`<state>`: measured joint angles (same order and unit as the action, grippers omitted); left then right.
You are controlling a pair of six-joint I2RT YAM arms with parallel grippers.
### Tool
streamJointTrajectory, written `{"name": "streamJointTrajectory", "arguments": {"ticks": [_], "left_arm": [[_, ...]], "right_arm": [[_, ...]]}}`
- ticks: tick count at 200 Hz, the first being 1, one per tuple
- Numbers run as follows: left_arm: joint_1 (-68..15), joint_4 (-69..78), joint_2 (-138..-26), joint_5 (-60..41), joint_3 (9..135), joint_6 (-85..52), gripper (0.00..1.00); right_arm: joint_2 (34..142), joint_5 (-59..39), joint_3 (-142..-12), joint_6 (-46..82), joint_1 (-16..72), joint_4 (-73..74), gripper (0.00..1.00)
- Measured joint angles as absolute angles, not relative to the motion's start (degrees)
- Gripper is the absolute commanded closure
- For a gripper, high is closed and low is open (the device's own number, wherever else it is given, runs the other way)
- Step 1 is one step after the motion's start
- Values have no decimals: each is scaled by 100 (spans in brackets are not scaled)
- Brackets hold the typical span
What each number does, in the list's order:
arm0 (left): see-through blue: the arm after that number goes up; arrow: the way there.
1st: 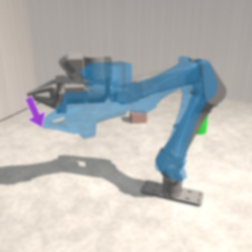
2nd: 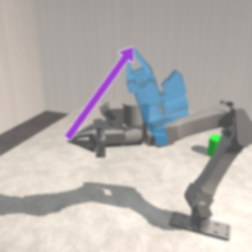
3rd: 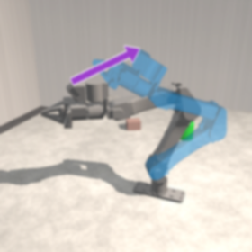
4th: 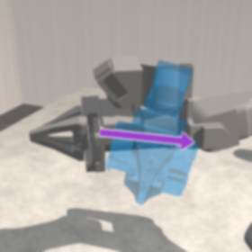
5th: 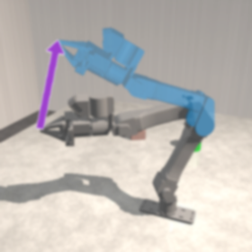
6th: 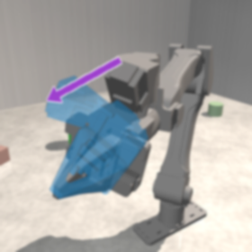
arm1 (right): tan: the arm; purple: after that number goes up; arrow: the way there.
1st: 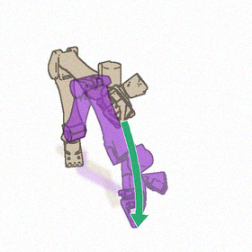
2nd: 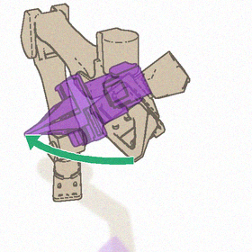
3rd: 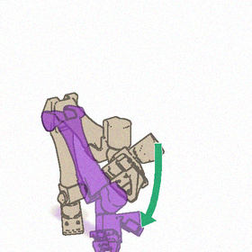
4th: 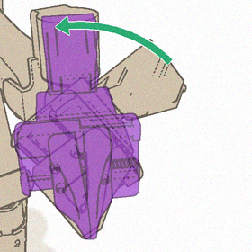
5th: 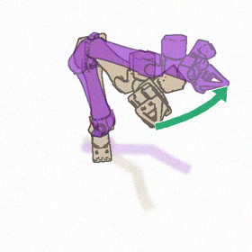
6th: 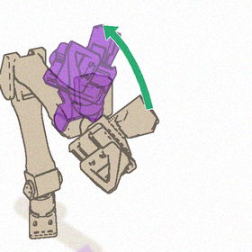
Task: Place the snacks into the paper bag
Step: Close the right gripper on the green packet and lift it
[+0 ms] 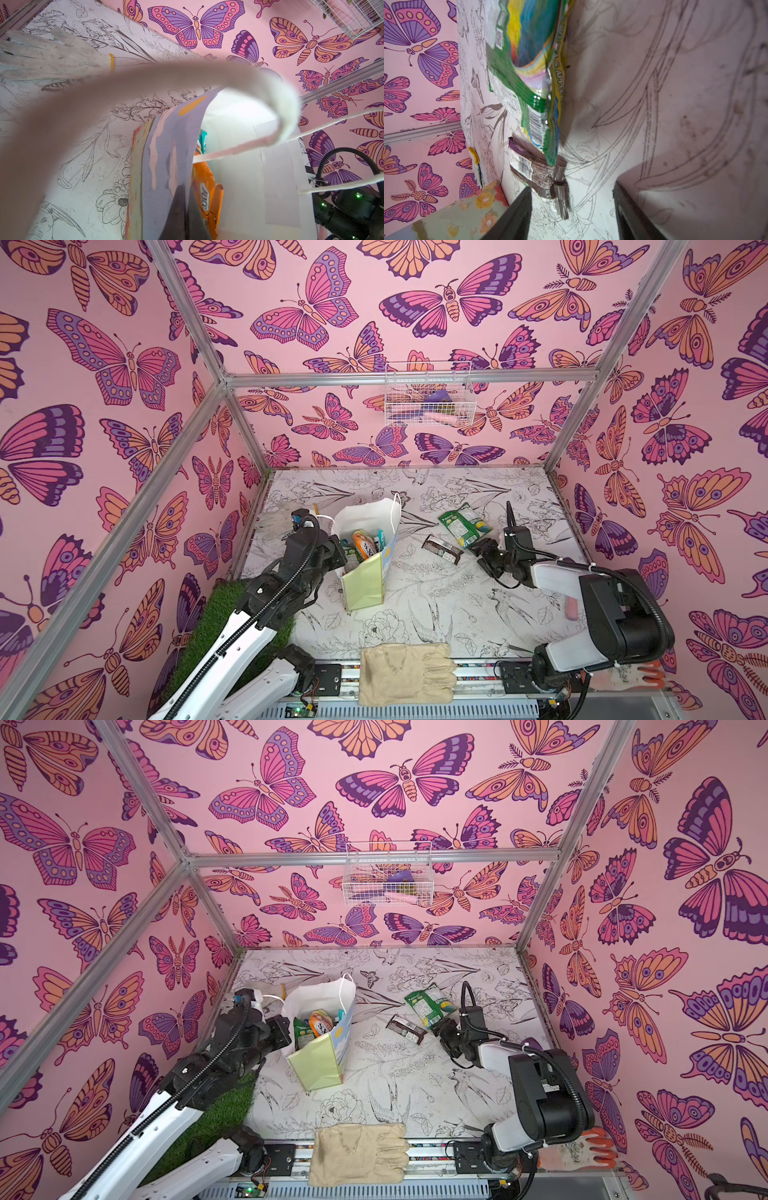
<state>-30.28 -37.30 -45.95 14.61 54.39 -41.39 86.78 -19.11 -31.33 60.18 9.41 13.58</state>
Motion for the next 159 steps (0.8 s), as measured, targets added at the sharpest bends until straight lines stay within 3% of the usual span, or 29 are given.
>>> {"name": "streamJointTrajectory", "arguments": {"ticks": [159], "left_arm": [[-2991, -3730, -4543, 1459, 5395, -4141, 100]], "right_arm": [[9395, -2082, -3177, 6582, 871, 2703, 41]]}}
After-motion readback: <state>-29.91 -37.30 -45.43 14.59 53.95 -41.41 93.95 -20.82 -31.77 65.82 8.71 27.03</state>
